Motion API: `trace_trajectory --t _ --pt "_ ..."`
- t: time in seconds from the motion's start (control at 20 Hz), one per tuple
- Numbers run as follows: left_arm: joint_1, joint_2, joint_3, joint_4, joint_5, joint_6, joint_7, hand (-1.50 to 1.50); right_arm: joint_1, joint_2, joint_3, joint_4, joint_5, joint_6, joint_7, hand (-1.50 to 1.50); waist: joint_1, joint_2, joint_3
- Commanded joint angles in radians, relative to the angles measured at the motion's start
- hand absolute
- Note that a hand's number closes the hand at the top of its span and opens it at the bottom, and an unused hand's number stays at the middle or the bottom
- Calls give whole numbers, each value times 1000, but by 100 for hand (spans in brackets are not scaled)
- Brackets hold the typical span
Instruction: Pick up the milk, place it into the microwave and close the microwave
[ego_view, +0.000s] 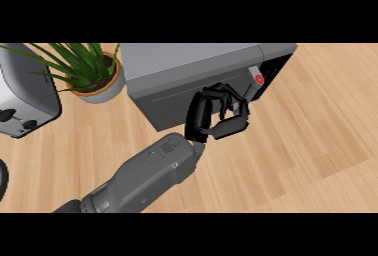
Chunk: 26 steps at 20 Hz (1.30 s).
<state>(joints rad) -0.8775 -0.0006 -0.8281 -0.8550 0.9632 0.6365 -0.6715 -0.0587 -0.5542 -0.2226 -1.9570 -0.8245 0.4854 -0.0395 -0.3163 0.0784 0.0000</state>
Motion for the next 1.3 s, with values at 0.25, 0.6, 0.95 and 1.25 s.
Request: trace_trajectory --t 0.25,0.6,0.95,1.25 --pt "-85 1 42 107 43 -21 2 150 -21 -28 25 -7 -71 46 27 -150 1 19 -1" --pt "-96 1 34 119 68 -24 -12 150 -20 -48 27 -8 -113 64 45 -150 -6 16 0" --pt "-98 1 20 128 85 -18 -31 150 -30 -73 9 9 -150 75 55 -150 -11 17 1" --pt "-100 1 11 136 101 -21 -43 150 -46 -92 12 1 -165 86 66 -150 -5 19 0"
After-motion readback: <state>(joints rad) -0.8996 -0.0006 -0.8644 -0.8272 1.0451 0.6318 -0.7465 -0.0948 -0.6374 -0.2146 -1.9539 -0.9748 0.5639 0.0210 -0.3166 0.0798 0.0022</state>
